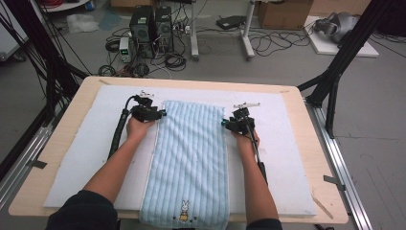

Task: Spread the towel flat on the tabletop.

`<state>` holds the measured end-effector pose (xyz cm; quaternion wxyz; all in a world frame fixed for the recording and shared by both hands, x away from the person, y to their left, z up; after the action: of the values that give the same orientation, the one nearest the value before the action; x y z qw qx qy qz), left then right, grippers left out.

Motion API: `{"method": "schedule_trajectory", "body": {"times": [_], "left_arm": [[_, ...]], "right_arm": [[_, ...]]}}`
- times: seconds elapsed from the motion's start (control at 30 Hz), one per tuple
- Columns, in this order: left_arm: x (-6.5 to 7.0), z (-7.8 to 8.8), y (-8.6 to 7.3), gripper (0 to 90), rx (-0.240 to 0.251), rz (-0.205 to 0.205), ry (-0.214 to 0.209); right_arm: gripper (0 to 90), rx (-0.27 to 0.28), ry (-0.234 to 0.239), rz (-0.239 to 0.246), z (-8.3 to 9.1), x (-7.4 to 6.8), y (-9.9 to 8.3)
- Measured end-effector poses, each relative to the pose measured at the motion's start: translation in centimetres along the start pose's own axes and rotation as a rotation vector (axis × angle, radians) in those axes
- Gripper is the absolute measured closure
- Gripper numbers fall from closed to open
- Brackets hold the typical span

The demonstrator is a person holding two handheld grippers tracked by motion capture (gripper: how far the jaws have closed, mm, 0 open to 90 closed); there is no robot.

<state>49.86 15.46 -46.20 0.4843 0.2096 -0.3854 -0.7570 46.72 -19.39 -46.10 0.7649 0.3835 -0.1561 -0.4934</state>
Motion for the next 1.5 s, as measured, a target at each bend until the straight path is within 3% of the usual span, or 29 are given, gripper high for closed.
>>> {"method": "schedule_trajectory", "body": {"times": [0.07, 0.13, 0.2, 0.23, 0.4, 0.47, 0.53, 0.57, 0.67, 0.73, 0.8, 0.9, 1.0, 1.07, 1.1, 1.17, 1.23, 1.37, 1.43, 1.47, 1.5], "left_arm": [[0.3, 0.0, 0.1, 60.2, -0.003, -0.023, 0.002], [0.6, -0.1, 0.0, 74.2, -0.004, -0.042, -0.02], [1.0, -0.1, 0.1, 84.4, -0.008, -0.064, -0.019], [1.2, -0.1, 0.2, 85.8, -0.012, -0.071, -0.001], [2.1, -0.4, 0.2, 86.3, 0.01, -0.016, 0.02], [2.3, -0.4, 0.3, 84.6, 0.016, -0.022, 0.04], [2.1, -0.5, 0.4, 68.7, 0.026, 0.015, 0.062], [1.8, -0.5, 0.3, 62.2, 0.026, 0.022, 0.061], [1.2, -0.4, 0.2, 58.4, 0.022, 0.033, 0.065], [1.1, -0.3, 0.2, 60.8, 0.012, 0.026, 0.047], [1.5, -0.5, 0.2, 73.6, 0.018, 0.005, 0.016], [2.0, -0.6, 0.3, 85.9, 0.016, -0.058, 0.057], [1.6, -0.8, 0.4, 86.9, 0.031, -0.01, 0.125], [1.2, -0.9, 0.5, 86.6, 0.03, 0.032, 0.12], [0.9, -0.8, 0.5, 84.1, 0.032, 0.053, 0.119], [0.5, -0.6, 0.4, 65.8, 0.03, 0.09, 0.12], [0.4, -0.4, 0.3, 62.0, 0.019, 0.086, 0.103], [0.7, -0.1, 0.1, 62.9, 0.003, 0.056, 0.057], [0.9, 0.0, 0.0, 68.0, 0.003, 0.025, 0.059], [1.0, 0.0, -0.1, 73.7, 0.006, 0.02, 0.062], [1.0, 0.0, 0.0, 84.8, 0.001, 0.017, 0.057]], "right_arm": [[69.7, -0.009, -0.034, -0.002, -0.4, -0.1, 0.6], [83.6, -0.026, -0.044, 0.04, -1.0, -0.4, 1.2], [87.8, -0.057, -0.078, 0.08, -1.6, -0.9, 1.9], [88.0, -0.069, -0.104, 0.111, -1.9, -1.0, 2.2], [88.3, -0.093, -0.197, 0.038, -2.8, 0.1, 3.8], [88.2, -0.078, -0.213, 0.058, -3.1, 0.4, 4.3], [85.3, -0.052, -0.195, 0.028, -3.0, 0.4, 4.4], [79.3, -0.04, -0.18, 0.018, -3.0, 0.5, 4.3], [71.2, 0.008, -0.142, -0.006, -2.1, 0.6, 3.9], [70.1, 0.026, -0.115, -0.025, -1.2, 0.7, 3.5], [69.9, 0.045, -0.11, -0.03, -0.1, 0.9, 3.0], [69.7, 0.048, -0.095, -0.037, 1.4, 1.2, 2.1], [69.7, 0.057, -0.064, -0.034, 2.5, 1.1, 1.2], [69.5, 0.059, -0.041, -0.025, 2.9, 0.8, 0.6], [68.9, 0.057, -0.024, -0.022, 3.0, 0.6, 0.4], [66.2, 0.033, 0.008, -0.017, 2.8, 0.3, 0.0], [65.3, 0.005, 0.039, -0.019, 2.4, -0.3, -0.3], [66.8, -0.04, 0.018, 0.042, 1.3, -1.3, -0.6], [73.9, -0.044, -0.003, 0.05, 0.9, -1.4, -0.7], [83.6, -0.038, 0.002, 0.055, 0.9, -1.3, -0.6], [86.9, -0.039, 0.008, 0.061, 0.9, -1.3, -0.6]]}}
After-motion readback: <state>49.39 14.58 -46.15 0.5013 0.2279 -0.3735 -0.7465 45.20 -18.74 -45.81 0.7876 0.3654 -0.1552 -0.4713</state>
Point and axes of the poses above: each handheld gripper's, and its own axes: z roughly backward along the jaws, y roughly out of its top, x roughly to its right, the point moved 2 cm from there along -z, roughly forward along the jaws, and after that the axes turned 3 degrees about y, right-handed, at the moved point
